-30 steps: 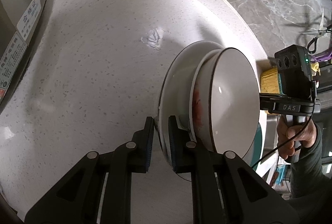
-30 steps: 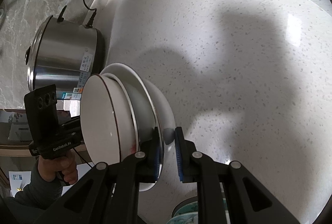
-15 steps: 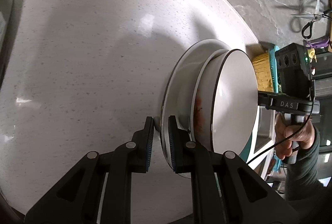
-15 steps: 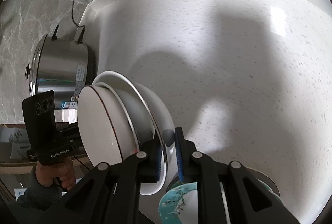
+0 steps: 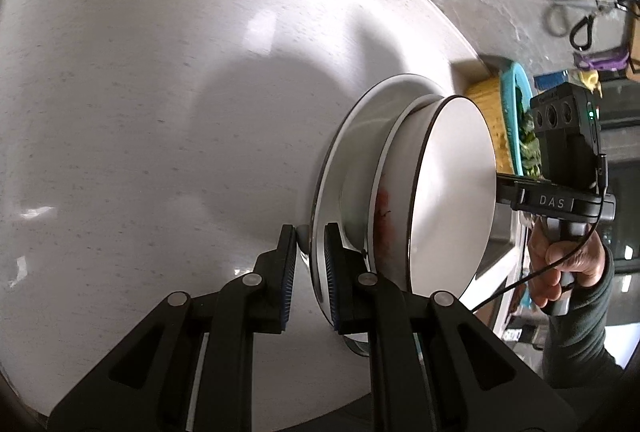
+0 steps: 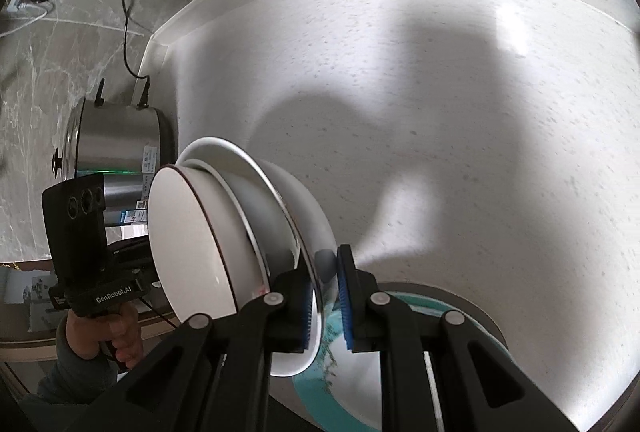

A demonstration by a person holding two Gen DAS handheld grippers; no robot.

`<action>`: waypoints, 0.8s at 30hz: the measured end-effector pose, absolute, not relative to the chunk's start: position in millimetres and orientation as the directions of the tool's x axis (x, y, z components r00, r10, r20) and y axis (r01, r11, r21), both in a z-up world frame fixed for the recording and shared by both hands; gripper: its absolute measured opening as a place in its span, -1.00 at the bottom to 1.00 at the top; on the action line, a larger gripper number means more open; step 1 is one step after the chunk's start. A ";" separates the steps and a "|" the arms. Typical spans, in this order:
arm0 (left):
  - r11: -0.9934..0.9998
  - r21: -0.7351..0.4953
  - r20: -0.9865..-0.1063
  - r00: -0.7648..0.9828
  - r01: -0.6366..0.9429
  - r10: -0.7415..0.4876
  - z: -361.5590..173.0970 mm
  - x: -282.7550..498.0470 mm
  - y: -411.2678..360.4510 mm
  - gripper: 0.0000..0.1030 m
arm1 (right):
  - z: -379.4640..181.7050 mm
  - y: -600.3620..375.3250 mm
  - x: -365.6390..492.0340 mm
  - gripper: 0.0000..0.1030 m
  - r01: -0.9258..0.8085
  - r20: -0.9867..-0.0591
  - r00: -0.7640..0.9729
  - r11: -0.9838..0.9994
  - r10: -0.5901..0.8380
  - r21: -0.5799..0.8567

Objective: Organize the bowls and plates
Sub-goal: 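Carry the bowl stack over the teal plate stack and lower it on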

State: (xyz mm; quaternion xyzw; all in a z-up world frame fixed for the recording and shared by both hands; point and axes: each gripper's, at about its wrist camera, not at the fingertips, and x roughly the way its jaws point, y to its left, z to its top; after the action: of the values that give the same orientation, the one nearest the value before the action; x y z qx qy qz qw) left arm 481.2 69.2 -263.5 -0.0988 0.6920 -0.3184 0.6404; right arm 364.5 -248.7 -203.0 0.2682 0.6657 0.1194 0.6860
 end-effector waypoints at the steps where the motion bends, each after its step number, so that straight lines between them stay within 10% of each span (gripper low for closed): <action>1: 0.775 -0.569 -0.822 -0.169 0.276 -0.543 -262.5 479.1 64.9 -0.81 | -202.2 -252.1 361.4 -0.70 0.202 -0.850 0.085 0.826 0.520 0.525; 24: 0.734 -0.576 -0.814 -0.326 0.359 -0.480 -257.4 419.5 -42.1 -0.81 | -196.3 -310.8 276.8 -0.70 0.312 -0.865 0.080 0.812 0.495 0.494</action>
State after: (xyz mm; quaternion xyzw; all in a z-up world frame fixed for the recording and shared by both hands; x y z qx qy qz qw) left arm 419.5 -42.1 -257.4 -0.0415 0.7293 -0.3622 0.5789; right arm 276.8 -310.8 -196.3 0.2992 0.6747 0.0683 0.6713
